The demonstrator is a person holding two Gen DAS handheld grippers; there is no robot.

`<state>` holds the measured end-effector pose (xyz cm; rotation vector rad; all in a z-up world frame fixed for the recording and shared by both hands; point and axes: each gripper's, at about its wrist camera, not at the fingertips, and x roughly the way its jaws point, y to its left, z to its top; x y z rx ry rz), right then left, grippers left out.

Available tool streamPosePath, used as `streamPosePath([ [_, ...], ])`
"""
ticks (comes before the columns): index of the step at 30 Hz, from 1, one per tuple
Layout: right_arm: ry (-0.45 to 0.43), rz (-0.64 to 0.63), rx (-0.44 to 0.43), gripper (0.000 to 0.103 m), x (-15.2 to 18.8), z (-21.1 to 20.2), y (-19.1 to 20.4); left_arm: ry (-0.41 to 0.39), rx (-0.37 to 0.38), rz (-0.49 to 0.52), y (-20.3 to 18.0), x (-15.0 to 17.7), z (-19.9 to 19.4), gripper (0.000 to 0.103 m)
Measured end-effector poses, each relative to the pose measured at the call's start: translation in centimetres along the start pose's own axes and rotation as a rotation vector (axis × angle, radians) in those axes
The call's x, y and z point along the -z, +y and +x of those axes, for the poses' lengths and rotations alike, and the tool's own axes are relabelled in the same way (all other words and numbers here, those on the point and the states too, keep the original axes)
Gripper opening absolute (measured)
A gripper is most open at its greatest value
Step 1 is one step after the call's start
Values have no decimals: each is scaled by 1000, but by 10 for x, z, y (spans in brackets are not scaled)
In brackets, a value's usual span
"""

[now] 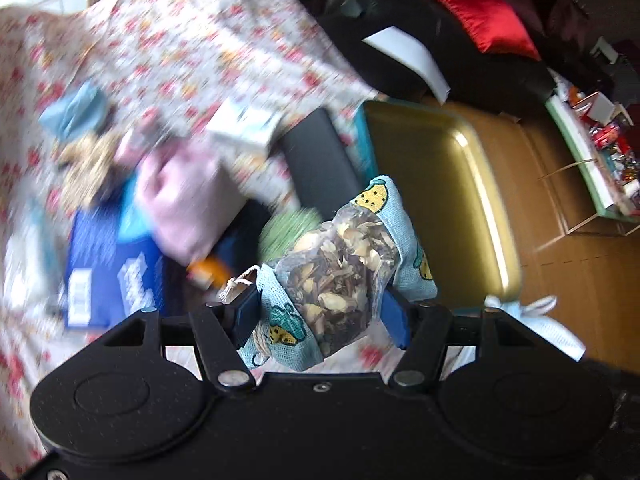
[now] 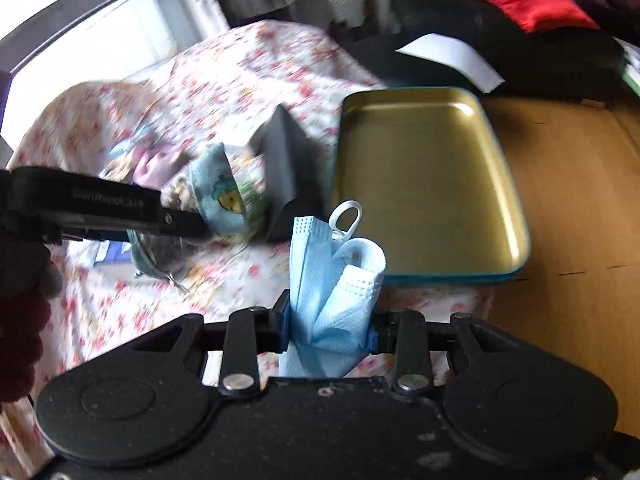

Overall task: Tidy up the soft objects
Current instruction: 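Carry both items over the gold tray and open both tools to drop them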

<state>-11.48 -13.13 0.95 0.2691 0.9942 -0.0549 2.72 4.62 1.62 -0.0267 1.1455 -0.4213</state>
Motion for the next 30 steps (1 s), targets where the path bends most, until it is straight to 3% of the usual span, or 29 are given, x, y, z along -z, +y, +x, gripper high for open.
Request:
streamPosePath([
  [10,-25,115,63,33,-12,4,-38,-15,71,77,-60,-62,33,59],
  [17,-33,155,82,33,-20,12,-49,-33,44,113,-93,-92,62,59],
  [22,-41,160,98,33,-25,19,-51,-18,47,115,-100,-100,81,64],
  [26,-41,168,100,34,-29,23,-55,-52,44,100,-99,-99,74,76],
  [30,-42,173,107,34,-37,30,-59,-71,26,109,-92,-93,64,78],
])
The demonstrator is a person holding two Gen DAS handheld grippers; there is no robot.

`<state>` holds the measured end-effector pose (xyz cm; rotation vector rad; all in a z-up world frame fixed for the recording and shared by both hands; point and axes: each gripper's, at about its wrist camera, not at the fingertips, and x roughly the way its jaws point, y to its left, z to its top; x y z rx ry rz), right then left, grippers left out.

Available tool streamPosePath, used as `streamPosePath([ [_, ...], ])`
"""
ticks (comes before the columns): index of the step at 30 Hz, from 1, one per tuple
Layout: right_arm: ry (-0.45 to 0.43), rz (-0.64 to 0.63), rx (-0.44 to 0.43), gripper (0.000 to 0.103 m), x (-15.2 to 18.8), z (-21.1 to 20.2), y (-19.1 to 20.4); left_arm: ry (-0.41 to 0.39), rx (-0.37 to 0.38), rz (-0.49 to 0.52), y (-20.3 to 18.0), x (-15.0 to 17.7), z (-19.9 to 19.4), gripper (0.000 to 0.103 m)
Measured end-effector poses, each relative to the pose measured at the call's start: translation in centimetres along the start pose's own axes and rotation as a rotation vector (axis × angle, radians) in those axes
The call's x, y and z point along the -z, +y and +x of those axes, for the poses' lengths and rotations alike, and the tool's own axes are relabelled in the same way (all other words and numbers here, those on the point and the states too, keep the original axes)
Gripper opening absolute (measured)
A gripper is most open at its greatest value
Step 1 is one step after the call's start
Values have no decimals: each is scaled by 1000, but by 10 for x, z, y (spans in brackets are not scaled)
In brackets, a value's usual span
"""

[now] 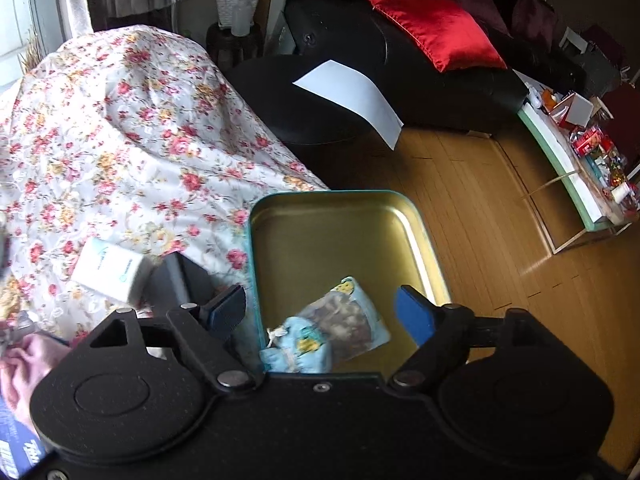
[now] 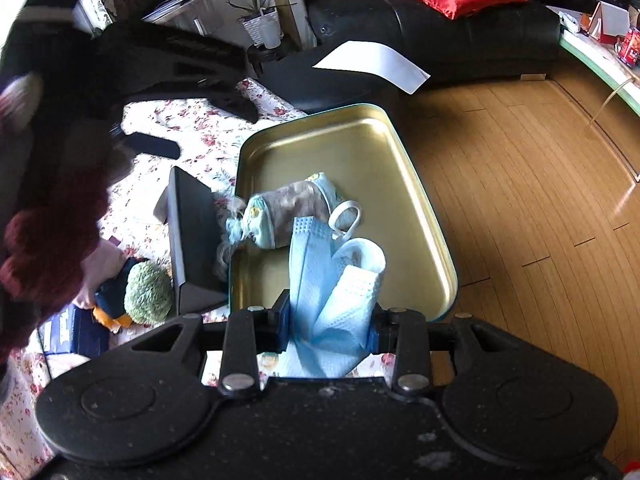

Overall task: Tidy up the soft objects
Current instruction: 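Carry both items over the gold tray and open both tools to drop them, then move the left tool to the pink sachet and close on it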

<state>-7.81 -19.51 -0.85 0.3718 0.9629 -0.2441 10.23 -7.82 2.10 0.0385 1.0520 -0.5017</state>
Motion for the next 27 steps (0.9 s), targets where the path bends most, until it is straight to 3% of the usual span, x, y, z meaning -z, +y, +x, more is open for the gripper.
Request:
streamPosePath([
  [3,-6,-4,14,35,-6,6,0,-20,-25,1,9,10,-12,88],
  [13,-46,-4,17,37,-26,12,2,-17,-64,-2,47,56,-47,89],
  [17,-72,-6,32,65,-32,12,3,1,-89,0,58,76,-57,91],
  [27,-103,-35,100,91,-17,-4,5,-46,-167,-31,93,125,-87,99],
])
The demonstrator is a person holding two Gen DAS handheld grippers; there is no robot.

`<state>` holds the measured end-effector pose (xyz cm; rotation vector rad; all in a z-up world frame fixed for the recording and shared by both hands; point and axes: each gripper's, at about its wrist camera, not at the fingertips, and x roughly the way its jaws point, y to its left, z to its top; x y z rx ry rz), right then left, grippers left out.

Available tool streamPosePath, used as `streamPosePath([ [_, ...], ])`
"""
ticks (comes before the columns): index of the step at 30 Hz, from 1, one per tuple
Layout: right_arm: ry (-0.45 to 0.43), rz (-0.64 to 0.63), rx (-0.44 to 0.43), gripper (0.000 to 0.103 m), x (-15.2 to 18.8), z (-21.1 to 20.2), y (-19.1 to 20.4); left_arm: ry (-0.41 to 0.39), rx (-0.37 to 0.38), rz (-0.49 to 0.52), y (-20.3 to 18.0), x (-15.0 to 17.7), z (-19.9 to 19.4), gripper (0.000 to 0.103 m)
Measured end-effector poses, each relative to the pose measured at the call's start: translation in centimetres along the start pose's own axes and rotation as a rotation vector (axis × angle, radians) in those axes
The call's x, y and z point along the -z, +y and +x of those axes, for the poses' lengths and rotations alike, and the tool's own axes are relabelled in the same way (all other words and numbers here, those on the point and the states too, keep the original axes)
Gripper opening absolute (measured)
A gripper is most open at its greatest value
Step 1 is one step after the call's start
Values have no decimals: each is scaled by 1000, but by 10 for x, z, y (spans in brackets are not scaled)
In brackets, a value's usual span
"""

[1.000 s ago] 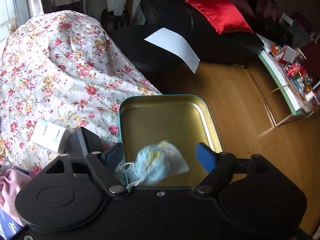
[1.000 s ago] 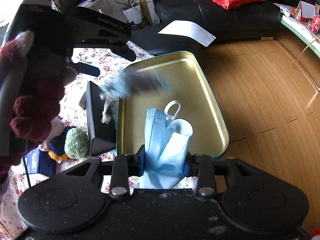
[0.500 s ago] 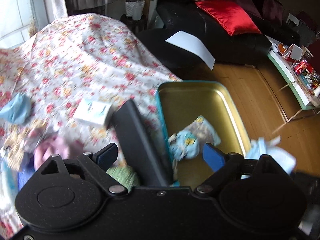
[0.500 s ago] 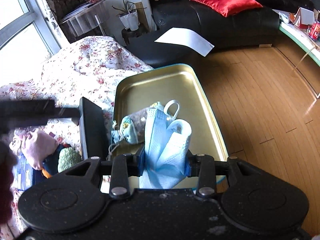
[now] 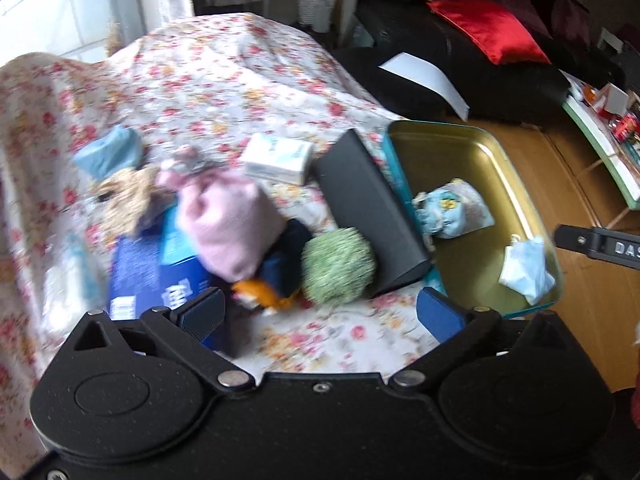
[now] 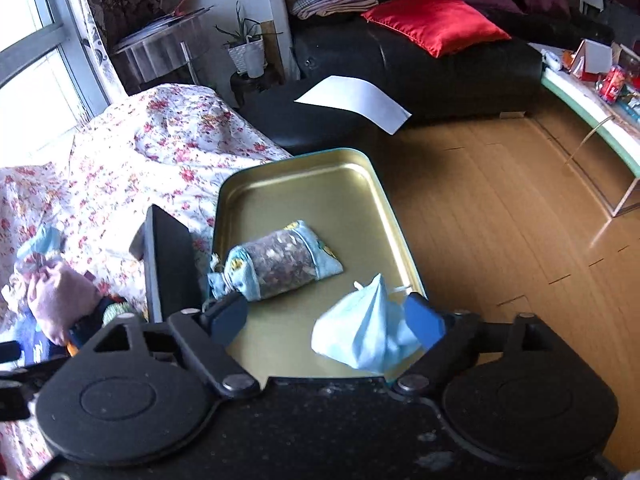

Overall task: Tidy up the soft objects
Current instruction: 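Move the left tool to the pink sachet and close on it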

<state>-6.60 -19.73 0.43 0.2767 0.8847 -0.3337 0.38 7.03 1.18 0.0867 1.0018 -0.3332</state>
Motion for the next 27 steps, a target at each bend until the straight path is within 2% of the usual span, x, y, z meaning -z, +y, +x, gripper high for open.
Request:
streamPosePath([
  [3,-5,-18,20,99,11,-8,5,-25,-27,-21,14,8,-9,99],
  [11,-64,-39,4,103,43,-37,32,-53,-122,2,36,28,-20,99],
  [15,-135,-28,30,103,58,-56,51,-39,-140,-23,48,33,-18,99],
  [19,-243,-47,61,103,74,-74,66,-14,-110,-76,61,31,-16,99],
  [22,-222,-84,28,103,77,-78,77,17,-83,-88,66,28,-12,99],
  [27,-127,-74,-99,101,81,-68,85,24,-51,-150,73,15,-4,99],
])
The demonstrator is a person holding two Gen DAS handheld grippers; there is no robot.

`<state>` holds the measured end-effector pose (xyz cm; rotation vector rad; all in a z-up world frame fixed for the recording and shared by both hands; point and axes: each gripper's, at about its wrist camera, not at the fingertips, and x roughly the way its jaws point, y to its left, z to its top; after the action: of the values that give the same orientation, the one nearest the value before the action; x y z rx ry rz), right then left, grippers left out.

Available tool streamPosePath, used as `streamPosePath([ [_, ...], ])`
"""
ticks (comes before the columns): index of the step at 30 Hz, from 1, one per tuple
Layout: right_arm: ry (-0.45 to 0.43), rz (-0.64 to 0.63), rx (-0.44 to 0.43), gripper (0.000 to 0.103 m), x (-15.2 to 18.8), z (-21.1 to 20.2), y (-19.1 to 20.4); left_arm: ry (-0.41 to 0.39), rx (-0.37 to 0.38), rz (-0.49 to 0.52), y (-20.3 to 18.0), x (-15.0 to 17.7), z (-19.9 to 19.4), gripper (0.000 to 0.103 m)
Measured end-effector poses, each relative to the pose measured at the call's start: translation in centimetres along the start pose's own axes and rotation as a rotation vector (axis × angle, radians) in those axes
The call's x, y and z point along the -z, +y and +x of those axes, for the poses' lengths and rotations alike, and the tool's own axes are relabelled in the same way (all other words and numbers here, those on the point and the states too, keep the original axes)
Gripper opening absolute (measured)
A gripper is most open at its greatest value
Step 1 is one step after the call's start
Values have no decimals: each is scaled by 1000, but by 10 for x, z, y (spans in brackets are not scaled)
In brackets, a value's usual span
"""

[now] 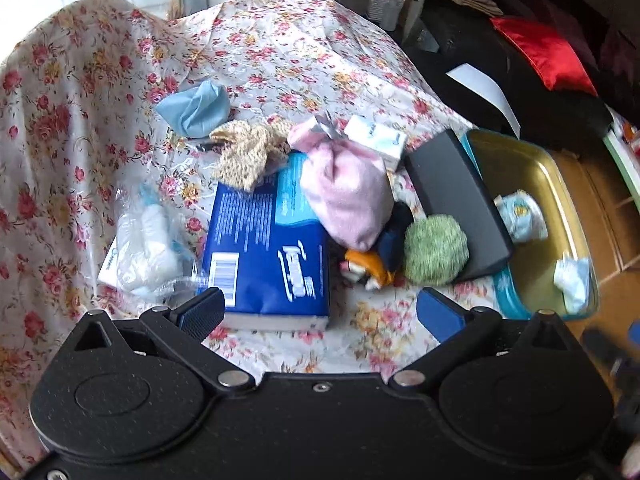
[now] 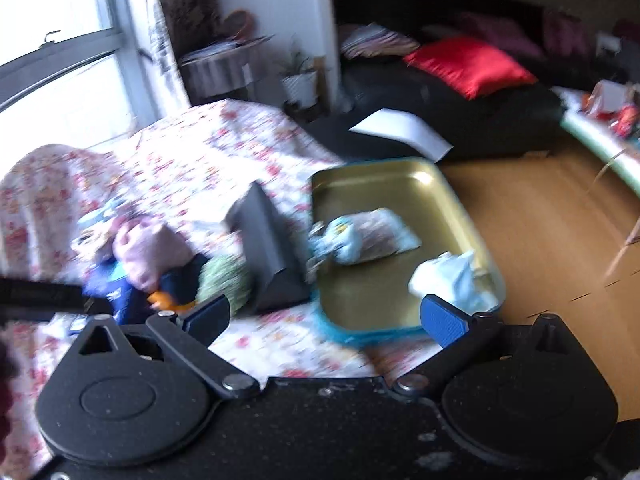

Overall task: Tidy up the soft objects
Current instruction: 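Move the left tool to the pink sachet and close on it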

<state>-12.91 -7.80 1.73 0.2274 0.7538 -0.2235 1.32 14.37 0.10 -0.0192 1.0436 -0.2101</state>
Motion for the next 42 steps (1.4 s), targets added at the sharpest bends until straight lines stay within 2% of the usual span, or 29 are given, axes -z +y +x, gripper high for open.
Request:
streamPosePath([
  [4,52,-33,-65,98,13,12,11,-11,1,-29,0,-15,8,98],
  [8,159,-3,-114,89,30,38,14,-27,-14,-43,-4,-30,17,98],
  [16,251,-1,-60,87,67,74,11,-53,-79,-21,-16,-52,38,98],
  [18,288,13,-55,82,74,80,8,-52,-95,-15,-19,-57,45,98],
  [22,282,46,-67,82,73,81,1,-59,-132,-5,-24,-67,59,98],
  [26,298,52,-74,82,75,85,0,-109,-175,34,-32,-80,64,98],
  [29,298,50,-76,82,75,86,1,-94,-161,59,-38,-88,73,98],
  [30,301,48,-78,82,75,86,1,-76,-157,62,-40,-90,77,89],
  [31,302,47,-79,82,74,87,2,-50,-150,63,-41,-90,82,74],
  [33,302,48,-79,82,74,87,2,-20,-162,64,-42,-87,87,64],
  [37,305,59,-82,82,74,87,0,-26,-144,76,-42,-75,76,57],
  [42,309,63,-87,82,74,88,0,-18,-89,90,-39,-54,50,56],
])
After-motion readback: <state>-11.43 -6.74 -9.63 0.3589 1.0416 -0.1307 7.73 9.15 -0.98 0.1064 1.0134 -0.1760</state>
